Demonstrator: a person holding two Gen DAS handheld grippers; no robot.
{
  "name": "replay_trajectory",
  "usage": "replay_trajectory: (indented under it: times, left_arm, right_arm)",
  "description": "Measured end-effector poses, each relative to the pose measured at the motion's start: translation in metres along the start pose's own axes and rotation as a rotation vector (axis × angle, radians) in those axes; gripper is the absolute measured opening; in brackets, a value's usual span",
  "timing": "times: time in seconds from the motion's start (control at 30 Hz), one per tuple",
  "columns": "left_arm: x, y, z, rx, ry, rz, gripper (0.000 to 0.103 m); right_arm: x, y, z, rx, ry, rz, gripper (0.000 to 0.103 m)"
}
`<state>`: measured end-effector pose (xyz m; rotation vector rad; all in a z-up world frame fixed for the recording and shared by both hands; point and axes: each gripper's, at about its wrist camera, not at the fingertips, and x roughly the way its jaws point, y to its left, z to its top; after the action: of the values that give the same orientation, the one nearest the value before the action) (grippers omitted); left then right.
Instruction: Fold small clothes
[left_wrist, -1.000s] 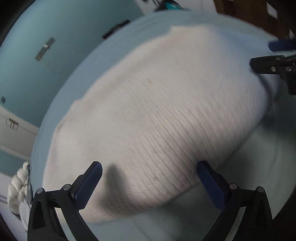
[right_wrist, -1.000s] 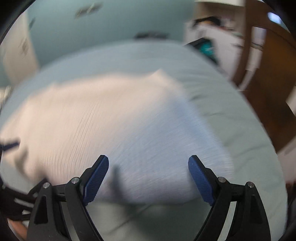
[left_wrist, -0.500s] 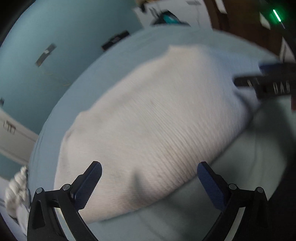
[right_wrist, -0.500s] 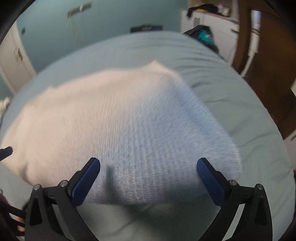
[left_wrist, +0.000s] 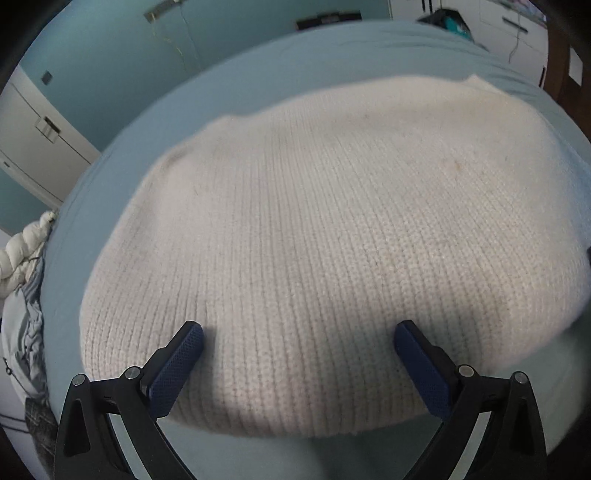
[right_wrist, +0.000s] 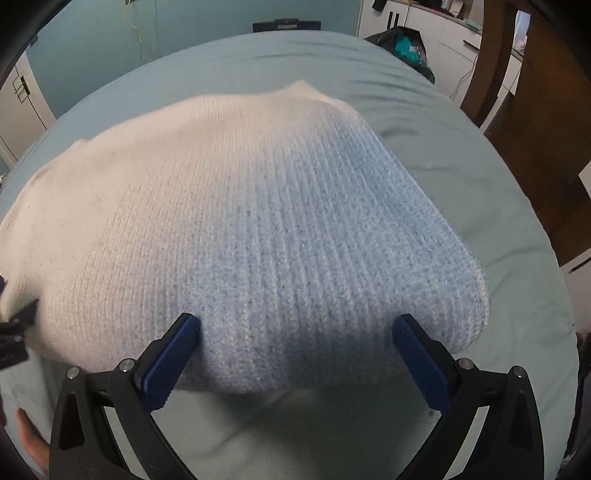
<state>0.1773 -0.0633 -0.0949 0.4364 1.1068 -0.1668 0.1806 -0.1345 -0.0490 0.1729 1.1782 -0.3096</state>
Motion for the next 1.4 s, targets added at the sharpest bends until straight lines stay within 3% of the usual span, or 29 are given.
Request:
replay_trajectory:
  times: [0.07,0.17,0.23,0.3,0.4,0.5,0.57,0.83,0.87,0.93,1.03,1.23,1.27,1.3,1.4]
  left_arm:
    - [0.0,0.0,0.002,0.008,0.022,0.006,0.103]
    - [-0.003,0.016,0.006,-0.047,0.06,-0.049,0.103]
    - [-0.011,0.03,0.004,-0.087,0.065,-0.045,0.103]
    - [-0.028,0.048,-0.001,-0.127,0.04,-0.004,0.103]
    - [-0.055,0.066,-0.01,-0.178,-0.03,-0.007,0.103]
    - [-0.068,0.078,-0.022,-0.244,-0.05,-0.039,0.103]
    - [-0.074,0.062,-0.019,-0.24,-0.058,-0.043,0.103]
    - [-0.078,0.05,-0.014,-0.22,-0.053,-0.023,0.103]
    - [-0.078,0.051,-0.014,-0.228,-0.047,-0.033,0.103]
    - [-0.075,0.054,-0.014,-0.247,-0.033,-0.056,0.103]
    - [-0.069,0.055,-0.013,-0.266,-0.013,-0.081,0.103]
    - [-0.062,0.053,-0.013,-0.277,0.009,-0.103,0.103]
    - [-0.062,0.053,-0.014,-0.282,0.011,-0.109,0.103]
    - [-0.061,0.054,-0.014,-0.288,0.013,-0.113,0.103]
    - [-0.057,0.06,-0.017,-0.337,0.033,-0.153,0.103]
  right_arm:
    - [0.0,0.0,0.0,0.004,0.0,0.005,0.102]
    - [-0.002,-0.003,0.002,0.021,-0.006,0.028,0.102]
    - [-0.004,-0.015,0.008,0.062,-0.018,0.08,0.102]
    - [-0.021,-0.033,0.008,0.152,-0.062,0.157,0.102]
    - [-0.037,-0.068,-0.001,0.352,-0.086,0.293,0.102]
    - [-0.036,-0.095,-0.019,0.557,-0.034,0.419,0.102]
    - [-0.032,-0.102,-0.023,0.612,0.0,0.474,0.102]
    - [0.035,-0.111,-0.022,0.801,0.22,0.564,0.101]
    - [0.043,-0.112,-0.019,0.818,0.224,0.577,0.098]
    - [0.055,-0.108,-0.013,0.817,0.248,0.602,0.08]
    - [0.078,-0.102,-0.013,0.866,0.309,0.684,0.078]
    - [0.095,-0.109,-0.013,1.013,0.291,0.753,0.075]
    - [0.092,-0.109,-0.015,1.019,0.28,0.755,0.068]
    - [0.088,-0.11,-0.016,1.012,0.263,0.747,0.052]
    - [0.076,-0.109,-0.02,0.988,0.219,0.746,0.039]
